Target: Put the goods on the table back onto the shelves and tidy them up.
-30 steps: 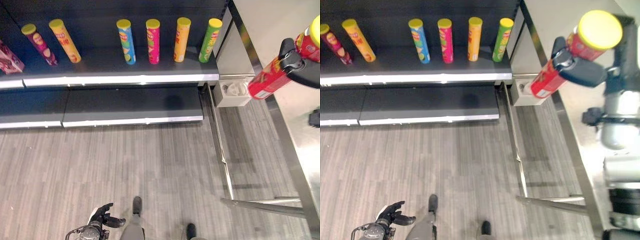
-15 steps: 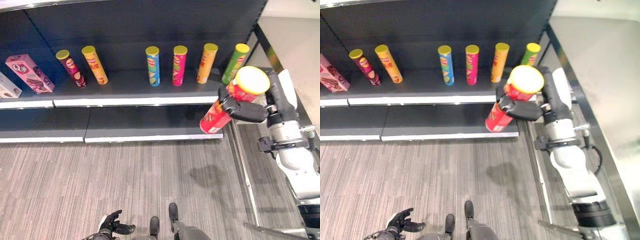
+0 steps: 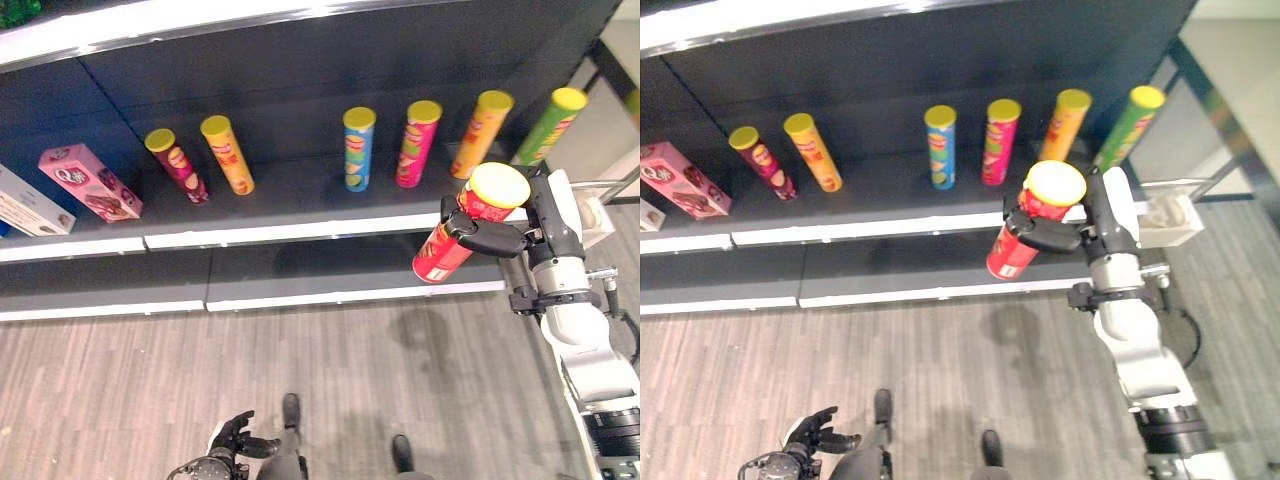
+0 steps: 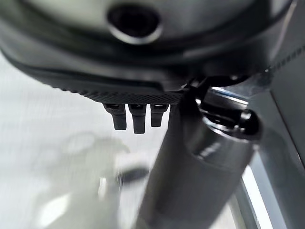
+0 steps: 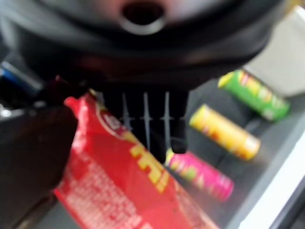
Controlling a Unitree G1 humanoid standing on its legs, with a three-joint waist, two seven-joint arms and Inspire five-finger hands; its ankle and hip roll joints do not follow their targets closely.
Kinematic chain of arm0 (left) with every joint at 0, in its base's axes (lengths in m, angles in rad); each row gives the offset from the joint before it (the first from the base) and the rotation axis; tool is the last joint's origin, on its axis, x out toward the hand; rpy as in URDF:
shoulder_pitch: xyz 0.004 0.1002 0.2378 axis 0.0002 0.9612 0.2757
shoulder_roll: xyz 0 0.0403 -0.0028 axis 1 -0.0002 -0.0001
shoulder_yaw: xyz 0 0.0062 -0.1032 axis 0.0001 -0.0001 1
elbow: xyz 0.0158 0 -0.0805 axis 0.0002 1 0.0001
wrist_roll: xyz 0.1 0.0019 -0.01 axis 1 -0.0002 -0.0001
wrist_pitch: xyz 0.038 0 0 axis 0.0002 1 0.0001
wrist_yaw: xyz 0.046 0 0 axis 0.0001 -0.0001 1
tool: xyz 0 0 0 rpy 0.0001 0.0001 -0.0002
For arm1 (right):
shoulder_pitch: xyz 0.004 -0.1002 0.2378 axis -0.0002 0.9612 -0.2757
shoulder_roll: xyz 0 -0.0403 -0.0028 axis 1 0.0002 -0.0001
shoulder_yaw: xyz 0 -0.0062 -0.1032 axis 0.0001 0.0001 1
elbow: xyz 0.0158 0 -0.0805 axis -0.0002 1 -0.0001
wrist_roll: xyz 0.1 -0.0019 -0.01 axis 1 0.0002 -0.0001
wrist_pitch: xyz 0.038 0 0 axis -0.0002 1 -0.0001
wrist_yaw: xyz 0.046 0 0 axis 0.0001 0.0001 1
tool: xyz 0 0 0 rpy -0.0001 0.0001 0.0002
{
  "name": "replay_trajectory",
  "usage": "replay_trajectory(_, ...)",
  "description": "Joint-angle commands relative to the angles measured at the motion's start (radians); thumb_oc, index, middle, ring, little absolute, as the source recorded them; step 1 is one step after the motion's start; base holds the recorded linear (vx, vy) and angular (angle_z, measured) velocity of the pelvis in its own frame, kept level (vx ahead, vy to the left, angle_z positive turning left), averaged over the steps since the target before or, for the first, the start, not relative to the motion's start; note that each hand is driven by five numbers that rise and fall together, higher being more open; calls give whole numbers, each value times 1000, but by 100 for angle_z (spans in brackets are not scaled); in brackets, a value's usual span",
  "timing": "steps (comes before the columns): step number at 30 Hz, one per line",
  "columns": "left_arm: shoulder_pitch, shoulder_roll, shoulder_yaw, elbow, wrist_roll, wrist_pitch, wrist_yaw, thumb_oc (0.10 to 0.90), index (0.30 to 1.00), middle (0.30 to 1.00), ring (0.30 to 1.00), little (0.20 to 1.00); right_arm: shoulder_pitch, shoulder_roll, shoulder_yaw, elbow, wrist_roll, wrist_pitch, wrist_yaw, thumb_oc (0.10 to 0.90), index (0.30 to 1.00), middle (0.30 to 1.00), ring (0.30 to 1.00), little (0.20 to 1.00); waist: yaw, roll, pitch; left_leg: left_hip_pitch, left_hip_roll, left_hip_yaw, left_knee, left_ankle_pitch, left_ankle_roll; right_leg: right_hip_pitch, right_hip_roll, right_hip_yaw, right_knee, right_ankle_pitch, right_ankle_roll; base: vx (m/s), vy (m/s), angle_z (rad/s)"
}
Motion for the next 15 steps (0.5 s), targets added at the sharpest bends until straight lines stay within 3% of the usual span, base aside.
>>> replay_trajectory(1, 17, 128, 41, -20, 24, -28, 50, 800, 900, 900, 900, 900, -156, -24, -9, -94, -25, -82, -37, 400, 300, 300, 300, 300, 51, -54, -66, 59, 91, 24, 23, -157, -89, -89, -54, 15, 25, 71, 95, 98, 255, -50)
replay_trajectory(2, 19, 139, 45, -5, 38, -24, 42, 800, 900, 900, 900, 900, -140, -26, -15, -91, -27, -78, -23, 400, 300, 300, 300, 300, 41, -56, -65, 80, 76, 27, 13, -161, -72, -110, 16, 61, 61, 54, 82, 89, 194, -60)
replay_trajectory(6, -3, 142, 39, 16, 43, -24, 48, 800, 900, 900, 900, 900, -161, -18, 10, -89, -12, -90, -22, 400, 300, 300, 300, 300, 28, -59, -37, 107, 60, 32, 4, -176, -60, -187, 132, 50, 38, 47, 66, 72, 43, 12)
replay_trajectory(7, -6, 129, 24, 13, 48, -25, 42, 800, 900, 900, 900, 900, -149, -31, 13, -84, -15, -90, -18, 400, 300, 300, 300, 300, 21, -61, -17, 128, 33, -8, 5, -180, -56, -166, 162, 104, 4, 48, 57, 154, -47, 17)
replay_trajectory(15, 36, 53, -18, 10, 43, -19, 47, 800, 900, 900, 900, 900, -197, -1, 93, -48, -48, -72, -25, 400, 300, 300, 300, 300, 40, -49, -24, 128, 59, -34, 4, -173, -77, -123, 162, 31, -22, 35, 39, 79, -89, 50)
